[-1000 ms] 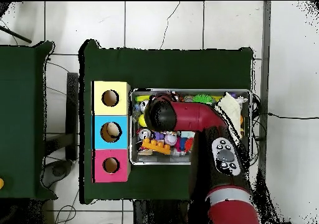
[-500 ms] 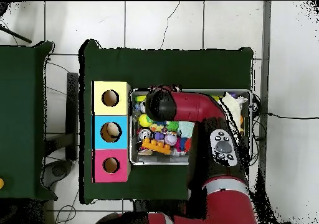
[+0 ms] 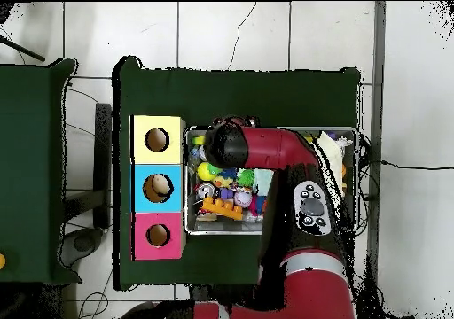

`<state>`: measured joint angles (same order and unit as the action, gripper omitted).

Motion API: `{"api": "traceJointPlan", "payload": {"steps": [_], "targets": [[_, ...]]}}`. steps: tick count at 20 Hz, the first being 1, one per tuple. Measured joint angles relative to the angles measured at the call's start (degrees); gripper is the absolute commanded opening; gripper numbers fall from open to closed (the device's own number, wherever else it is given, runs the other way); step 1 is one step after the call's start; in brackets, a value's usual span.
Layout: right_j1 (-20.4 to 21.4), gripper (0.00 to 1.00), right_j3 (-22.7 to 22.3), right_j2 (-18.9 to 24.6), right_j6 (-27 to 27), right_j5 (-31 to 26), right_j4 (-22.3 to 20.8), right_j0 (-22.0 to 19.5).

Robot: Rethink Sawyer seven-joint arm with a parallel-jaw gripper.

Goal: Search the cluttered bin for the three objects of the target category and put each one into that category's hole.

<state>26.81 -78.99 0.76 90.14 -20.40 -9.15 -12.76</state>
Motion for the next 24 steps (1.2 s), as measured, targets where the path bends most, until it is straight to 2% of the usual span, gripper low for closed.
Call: {"api": "traceJointPlan", "payload": {"steps": [15,24], "targets": [[1.38,1.0,-1.49,-5.62,0.98,0.0,6.95,8.58],[0.39,1.0,-1.6,-7.26,3.43,0.0,10.97,10.74]]}}
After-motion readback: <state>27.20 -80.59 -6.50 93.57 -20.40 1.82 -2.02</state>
